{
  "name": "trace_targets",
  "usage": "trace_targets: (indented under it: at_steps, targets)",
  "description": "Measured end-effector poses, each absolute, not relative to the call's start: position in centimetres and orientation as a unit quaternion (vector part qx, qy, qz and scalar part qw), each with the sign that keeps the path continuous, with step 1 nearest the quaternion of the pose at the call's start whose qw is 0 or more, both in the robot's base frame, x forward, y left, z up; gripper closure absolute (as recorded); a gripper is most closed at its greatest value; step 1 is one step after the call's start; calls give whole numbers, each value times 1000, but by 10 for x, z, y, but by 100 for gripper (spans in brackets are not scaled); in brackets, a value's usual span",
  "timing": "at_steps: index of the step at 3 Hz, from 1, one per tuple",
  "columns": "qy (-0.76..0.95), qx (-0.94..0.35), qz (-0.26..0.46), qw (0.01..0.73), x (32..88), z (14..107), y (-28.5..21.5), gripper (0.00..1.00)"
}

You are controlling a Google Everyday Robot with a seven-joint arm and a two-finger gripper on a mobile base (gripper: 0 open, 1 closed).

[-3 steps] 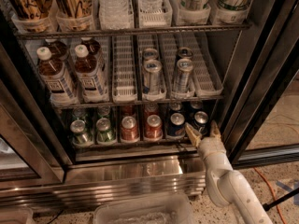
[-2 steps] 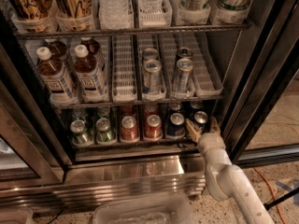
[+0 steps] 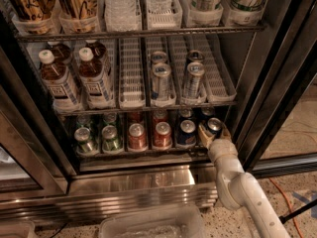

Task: Pick pepsi can from bottom shelf of fridge

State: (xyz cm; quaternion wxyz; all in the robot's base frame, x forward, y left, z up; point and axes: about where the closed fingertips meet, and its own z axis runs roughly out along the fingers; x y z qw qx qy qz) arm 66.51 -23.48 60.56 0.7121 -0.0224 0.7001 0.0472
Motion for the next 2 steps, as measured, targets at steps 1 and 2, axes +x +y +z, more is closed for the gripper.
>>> trace_targets:
  at_steps: [1, 2]
  targets:
    - [700, -22, 47, 712, 665, 606, -235, 93]
    - [691, -35, 53, 720, 656, 620, -233, 100]
